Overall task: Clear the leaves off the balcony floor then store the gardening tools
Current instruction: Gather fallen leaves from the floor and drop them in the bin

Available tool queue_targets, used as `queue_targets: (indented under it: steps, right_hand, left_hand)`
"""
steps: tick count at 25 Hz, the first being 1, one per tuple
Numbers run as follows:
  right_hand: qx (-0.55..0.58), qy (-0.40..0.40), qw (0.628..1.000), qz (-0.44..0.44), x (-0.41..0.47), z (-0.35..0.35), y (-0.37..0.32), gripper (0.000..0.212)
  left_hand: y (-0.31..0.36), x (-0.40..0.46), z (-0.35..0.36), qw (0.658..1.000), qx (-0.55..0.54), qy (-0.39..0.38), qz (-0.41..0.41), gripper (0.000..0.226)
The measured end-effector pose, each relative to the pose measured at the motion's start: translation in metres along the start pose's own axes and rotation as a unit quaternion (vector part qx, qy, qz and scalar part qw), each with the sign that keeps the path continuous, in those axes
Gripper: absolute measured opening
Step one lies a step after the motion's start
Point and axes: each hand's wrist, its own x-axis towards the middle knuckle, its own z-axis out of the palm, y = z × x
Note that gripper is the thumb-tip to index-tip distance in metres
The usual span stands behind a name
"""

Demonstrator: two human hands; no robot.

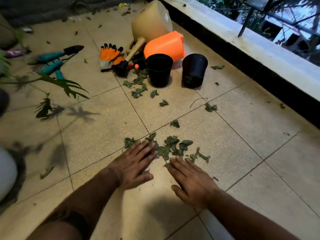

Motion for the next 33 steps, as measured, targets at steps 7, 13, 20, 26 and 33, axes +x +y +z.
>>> queue_targets:
  steps: [7, 13, 20, 26, 33]
  right_hand:
    - [0.154, 0.028, 0.960, 0.233, 0.065, -0.033, 0.026, 0.076]
    - [0.197, 0.115, 0.934, 0.274, 0.109, -0.060, 0.040, 0.069]
    - [0.206, 0.004, 0.937, 0.283, 0.155, -0.076, 0.063, 0.077]
    - [0.215, -0.094, 0.933, 0.271, 0.177, -0.088, 0.066, 0.075]
    - [0.219, -0.122, 0.931, 0.266, 0.183, -0.088, 0.068, 0.085]
  left_hand:
    - [0.016, 0.034, 0.024, 0.905, -0.168, 0.049, -0.388, 0.111]
    - [-0.018, 0.076, -0.022, 0.951, -0.155, 0.162, -0.215, 0.080]
    - [-0.089, 0.123, -0.062, 0.933, -0.122, 0.128, -0.314, 0.081]
    - [-0.120, 0.157, -0.066, 0.944, -0.067, 0.053, -0.318, 0.096]
    - [-0.126, 0.204, -0.065, 0.927, -0.159, 0.036, -0.337, 0.120]
